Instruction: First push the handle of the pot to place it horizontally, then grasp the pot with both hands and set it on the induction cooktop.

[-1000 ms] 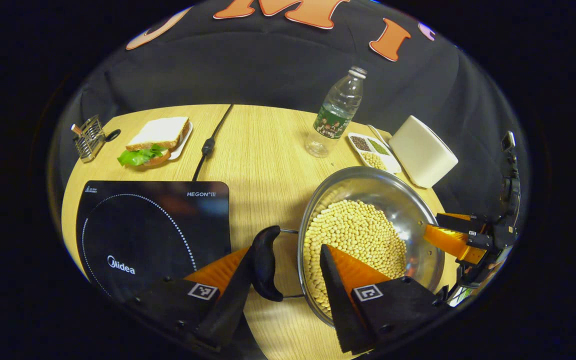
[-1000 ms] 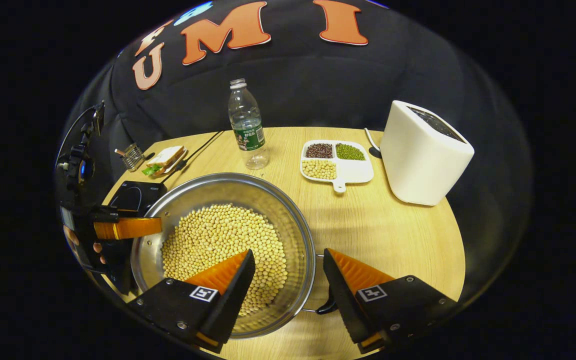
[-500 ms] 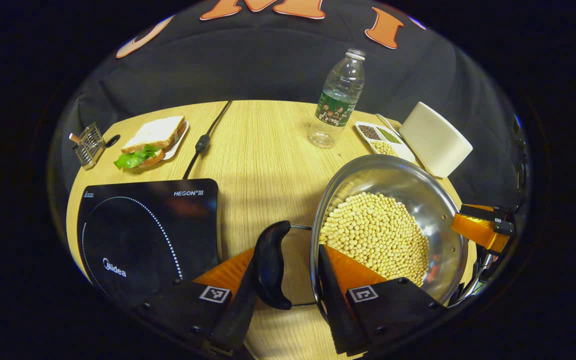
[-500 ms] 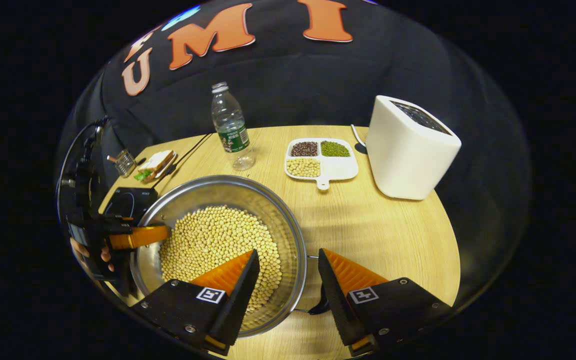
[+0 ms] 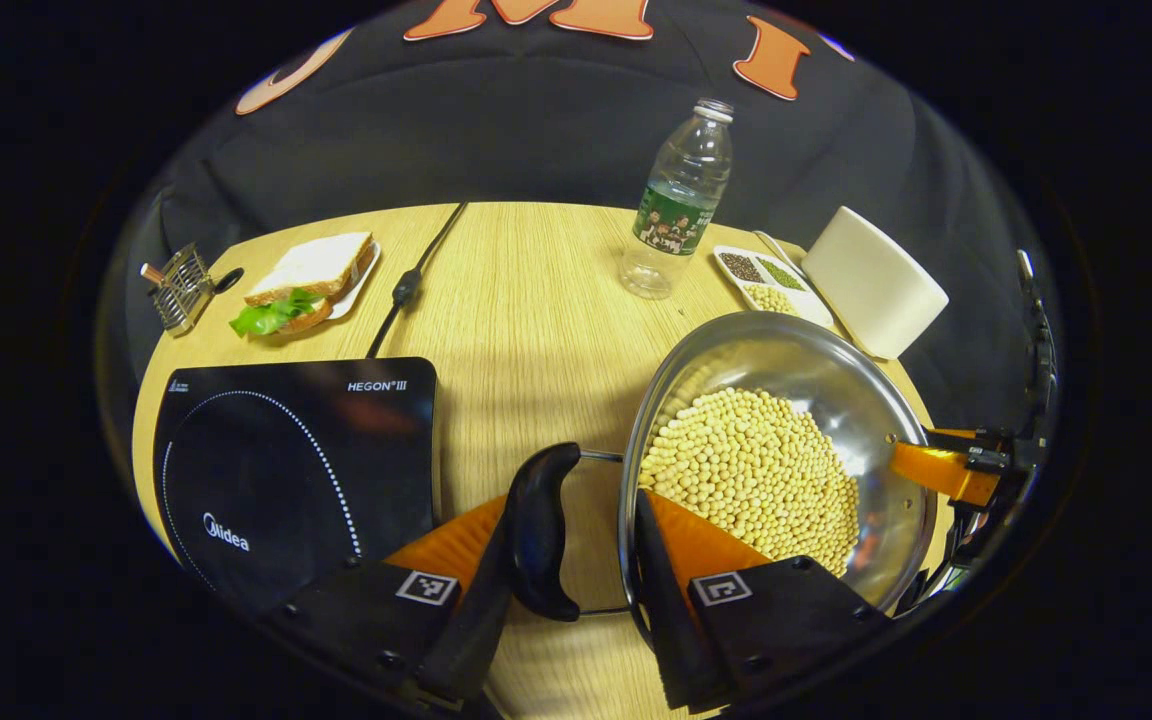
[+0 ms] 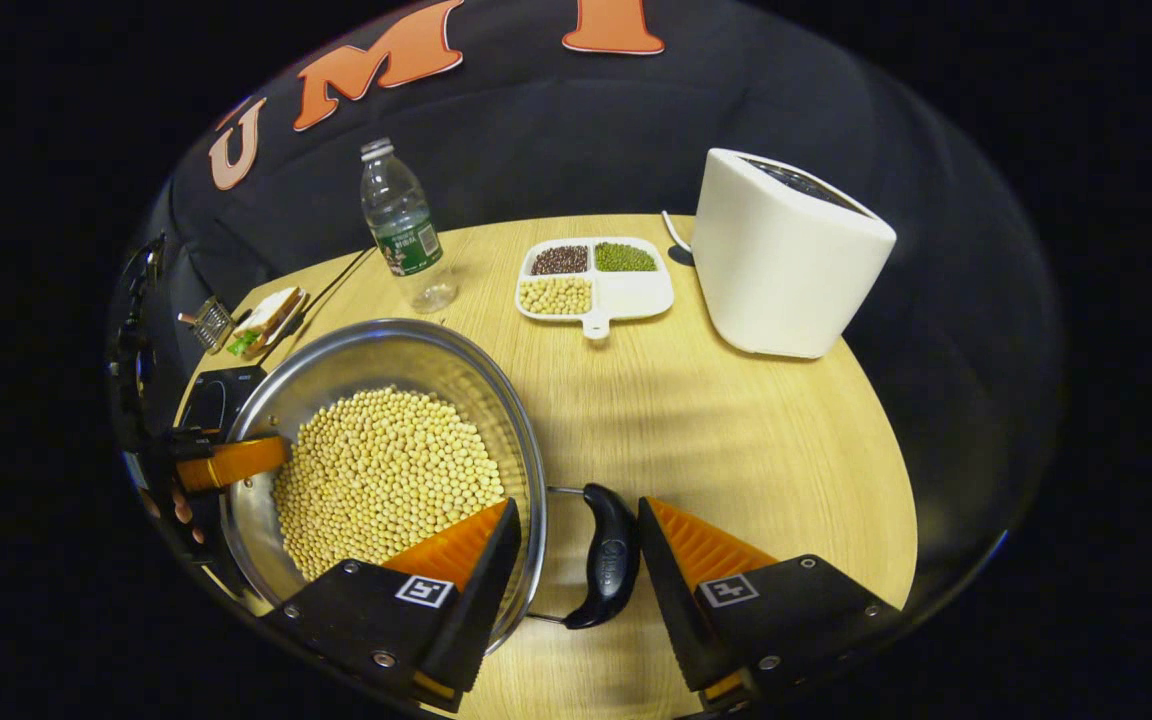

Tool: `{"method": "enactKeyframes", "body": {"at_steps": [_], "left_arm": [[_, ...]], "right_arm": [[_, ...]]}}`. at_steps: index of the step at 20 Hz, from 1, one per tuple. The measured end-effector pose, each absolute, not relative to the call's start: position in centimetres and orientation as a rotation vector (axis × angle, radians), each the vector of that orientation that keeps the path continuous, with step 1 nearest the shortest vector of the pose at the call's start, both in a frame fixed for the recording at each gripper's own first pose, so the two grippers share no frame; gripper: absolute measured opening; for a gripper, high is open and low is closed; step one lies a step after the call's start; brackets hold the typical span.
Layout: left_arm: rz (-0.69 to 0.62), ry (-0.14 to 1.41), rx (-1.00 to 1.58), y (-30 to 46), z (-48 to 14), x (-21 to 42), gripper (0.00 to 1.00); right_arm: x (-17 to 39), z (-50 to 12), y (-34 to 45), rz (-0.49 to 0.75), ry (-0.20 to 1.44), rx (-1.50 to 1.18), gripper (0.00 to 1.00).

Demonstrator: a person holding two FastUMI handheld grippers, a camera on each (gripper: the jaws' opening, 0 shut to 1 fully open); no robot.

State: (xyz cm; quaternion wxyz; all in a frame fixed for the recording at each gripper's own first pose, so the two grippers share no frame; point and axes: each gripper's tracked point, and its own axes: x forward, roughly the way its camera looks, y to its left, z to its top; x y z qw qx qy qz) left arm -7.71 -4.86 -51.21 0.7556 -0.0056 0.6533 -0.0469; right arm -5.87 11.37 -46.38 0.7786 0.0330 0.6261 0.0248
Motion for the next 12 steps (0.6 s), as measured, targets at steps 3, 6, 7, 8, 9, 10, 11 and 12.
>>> {"method": "enactKeyframes", "body": {"at_steps": [3, 6, 7, 8, 9, 10, 11, 12], "left_arm": [[-0.104, 1.404, -0.039, -5.00, -51.39, -7.54, 0.70], [-0.111, 1.404, -0.032, -5.10, -51.51, -7.46, 0.68], [-0.106, 1.401, -0.027, -5.00, -51.49, -7.43, 0.67], [-0.101, 1.402, -0.019, -5.03, -51.41, -7.39, 0.67], [-0.099, 1.398, -0.007, -5.06, -51.51, -7.30, 0.66], [-0.094, 1.390, 0.005, -4.97, -51.34, -7.30, 0.66], [-0.086, 1.386, 0.015, -4.93, -51.31, -7.41, 0.65], [-0.084, 1.383, 0.025, -4.84, -51.25, -7.51, 0.64]], "right_arm": [[-6.04, -47.25, 11.40, 0.036, 1.372, 0.068, 0.75], [-6.26, -47.31, 11.54, 0.027, 1.381, 0.092, 0.68], [-6.24, -47.33, 11.58, 0.027, 1.381, 0.093, 0.66], [-6.26, -47.23, 11.59, 0.024, 1.381, 0.095, 0.65], [-6.14, -47.16, 11.56, 0.019, 1.380, 0.103, 0.64], [-6.21, -47.11, 11.65, 0.014, 1.384, 0.119, 0.61], [-6.21, -47.05, 11.71, 0.013, 1.390, 0.126, 0.59], [-6.21, -47.20, 11.74, 0.017, 1.389, 0.123, 0.57]]}}
